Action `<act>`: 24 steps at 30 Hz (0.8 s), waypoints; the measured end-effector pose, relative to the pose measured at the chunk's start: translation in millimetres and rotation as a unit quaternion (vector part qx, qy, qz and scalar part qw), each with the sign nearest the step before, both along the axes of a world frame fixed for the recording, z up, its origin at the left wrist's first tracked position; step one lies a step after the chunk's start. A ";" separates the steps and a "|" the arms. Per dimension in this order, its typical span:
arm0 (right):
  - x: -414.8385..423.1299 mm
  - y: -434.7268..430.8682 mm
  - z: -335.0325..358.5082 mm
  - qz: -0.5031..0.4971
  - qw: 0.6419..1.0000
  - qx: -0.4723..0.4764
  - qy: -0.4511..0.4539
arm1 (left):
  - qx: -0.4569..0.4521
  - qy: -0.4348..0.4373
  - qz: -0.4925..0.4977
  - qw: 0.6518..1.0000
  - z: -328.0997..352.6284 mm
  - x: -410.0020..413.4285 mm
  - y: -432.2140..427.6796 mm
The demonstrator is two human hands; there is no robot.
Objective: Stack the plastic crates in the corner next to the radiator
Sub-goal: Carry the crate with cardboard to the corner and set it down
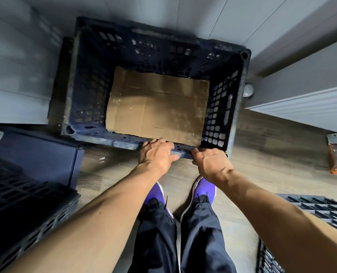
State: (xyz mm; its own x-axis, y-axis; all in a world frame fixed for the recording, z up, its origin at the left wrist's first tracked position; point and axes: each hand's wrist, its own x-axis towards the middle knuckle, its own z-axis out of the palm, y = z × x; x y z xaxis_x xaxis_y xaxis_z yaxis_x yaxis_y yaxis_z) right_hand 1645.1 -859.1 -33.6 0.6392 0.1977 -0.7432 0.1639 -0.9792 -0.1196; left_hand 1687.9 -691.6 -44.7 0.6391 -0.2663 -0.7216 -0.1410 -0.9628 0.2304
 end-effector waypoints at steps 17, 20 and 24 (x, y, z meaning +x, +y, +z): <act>-25.4 12.7 -1.7 -0.076 0.996 0.018 0.039 | 0.008 -0.044 -0.040 0.998 0.0 -31.1 18.8; -25.8 14.8 2.7 -0.114 0.992 0.030 0.044 | -0.002 -0.048 -0.024 0.999 7.6 -33.9 16.7; -26.2 20.5 20.4 -0.129 0.990 0.038 0.039 | -0.009 -0.051 -0.029 0.998 22.8 -38.9 13.5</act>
State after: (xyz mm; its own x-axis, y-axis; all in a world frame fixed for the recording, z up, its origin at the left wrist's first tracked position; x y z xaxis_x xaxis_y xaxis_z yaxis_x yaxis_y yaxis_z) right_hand 1619.0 -838.6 -13.2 0.6167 0.0932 -0.7817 -0.1034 -0.9748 -0.1977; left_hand 1649.0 -678.1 -21.9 0.6920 -0.3181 -0.6481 -0.2202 -0.9479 0.2301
